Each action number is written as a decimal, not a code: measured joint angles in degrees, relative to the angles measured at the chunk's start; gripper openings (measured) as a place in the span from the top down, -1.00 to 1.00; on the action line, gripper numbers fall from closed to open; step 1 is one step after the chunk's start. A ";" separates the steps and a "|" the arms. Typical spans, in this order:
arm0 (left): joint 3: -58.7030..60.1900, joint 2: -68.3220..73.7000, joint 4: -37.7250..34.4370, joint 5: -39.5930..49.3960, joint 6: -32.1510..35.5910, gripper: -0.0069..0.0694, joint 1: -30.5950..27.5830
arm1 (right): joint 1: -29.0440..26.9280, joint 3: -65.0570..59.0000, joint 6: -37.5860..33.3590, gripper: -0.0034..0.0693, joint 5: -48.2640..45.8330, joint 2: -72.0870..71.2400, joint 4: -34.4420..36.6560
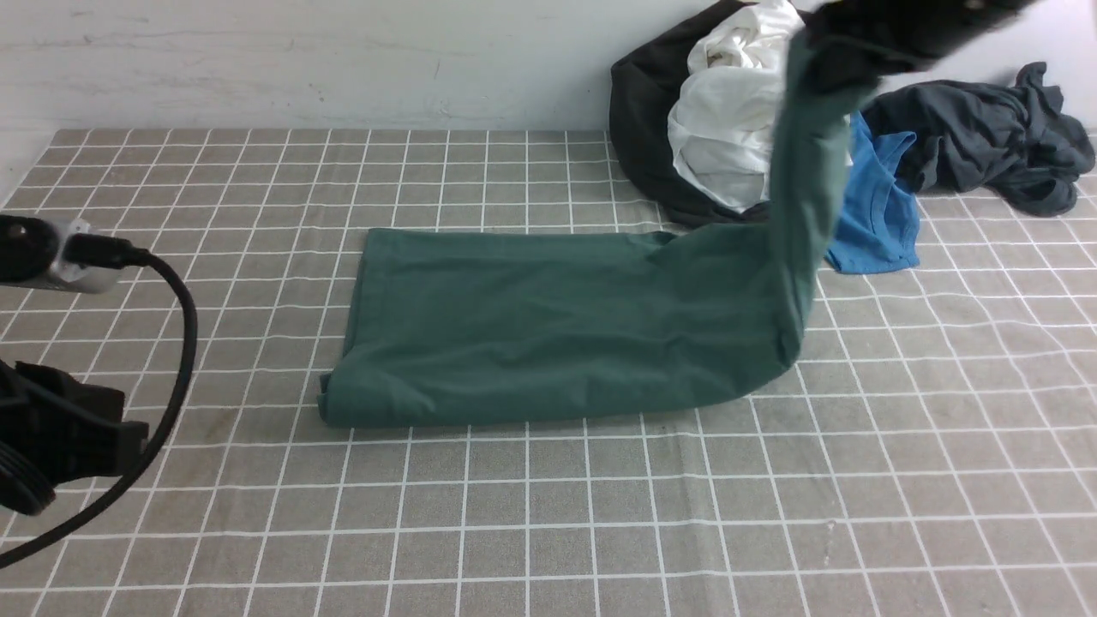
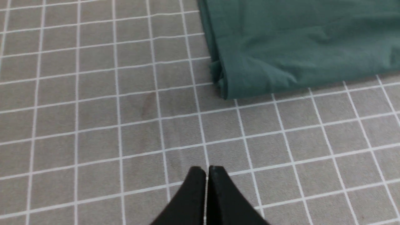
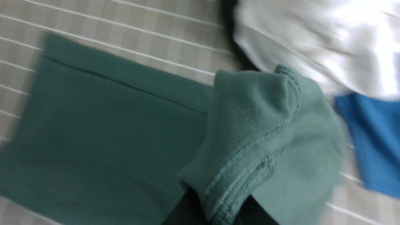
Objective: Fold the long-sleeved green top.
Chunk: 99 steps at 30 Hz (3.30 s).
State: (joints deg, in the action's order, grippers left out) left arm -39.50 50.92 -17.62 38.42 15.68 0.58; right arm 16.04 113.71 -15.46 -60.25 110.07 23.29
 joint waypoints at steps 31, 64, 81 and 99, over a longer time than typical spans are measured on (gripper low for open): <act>0.00 0.45 -1.29 1.88 1.72 0.84 2.14 | 22.86 4.78 -7.87 0.23 19.50 19.05 -2.92; 14.41 -40.10 -7.72 -16.27 23.68 0.84 2.58 | 23.03 8.13 -12.41 0.94 4.19 -4.20 -16.07; 24.84 -48.64 -13.38 -28.21 26.72 0.84 5.87 | 8.95 -46.26 -1.46 0.94 -5.89 -51.44 -27.13; 24.84 -48.64 -15.51 -20.10 26.95 0.84 6.02 | 8.90 -81.63 10.55 0.94 9.30 -63.22 1.89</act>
State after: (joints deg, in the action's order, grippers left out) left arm -14.66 2.29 -33.13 18.32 42.63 6.59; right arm 24.94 32.09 -4.91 -50.95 46.85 25.18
